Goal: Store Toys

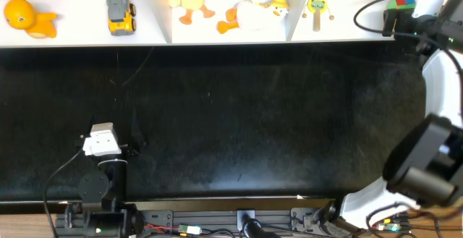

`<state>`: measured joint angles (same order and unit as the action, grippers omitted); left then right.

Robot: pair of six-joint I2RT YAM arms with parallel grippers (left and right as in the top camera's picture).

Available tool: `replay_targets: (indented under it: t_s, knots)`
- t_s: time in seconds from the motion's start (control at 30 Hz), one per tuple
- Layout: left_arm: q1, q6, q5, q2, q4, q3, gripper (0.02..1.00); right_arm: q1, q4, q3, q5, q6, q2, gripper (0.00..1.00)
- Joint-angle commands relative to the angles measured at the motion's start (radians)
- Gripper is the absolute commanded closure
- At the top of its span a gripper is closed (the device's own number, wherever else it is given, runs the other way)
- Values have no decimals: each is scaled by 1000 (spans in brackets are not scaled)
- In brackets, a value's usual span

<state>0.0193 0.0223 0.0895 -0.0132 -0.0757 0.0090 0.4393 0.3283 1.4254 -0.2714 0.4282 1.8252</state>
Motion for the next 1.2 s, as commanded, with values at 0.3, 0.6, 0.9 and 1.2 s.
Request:
replay_targets:
  t_s: [0.3,0.6,0.9,1.2]
  knots:
    - [-3,-19,-6,10,-5,-1,20,-26,-27,-413,85,24,-409,5]
    - [-3,-19,-6,10,-5,-1,20,-167,-209,-730,142,19,-723,7]
    - [-3,-19,-6,10,-4,-1,20,-430,-315,-935,324,-283,-951,5]
    - [-3,-19,-6,10,-4,-1,20,-478,-482,-1152,290,-365,-1176,7]
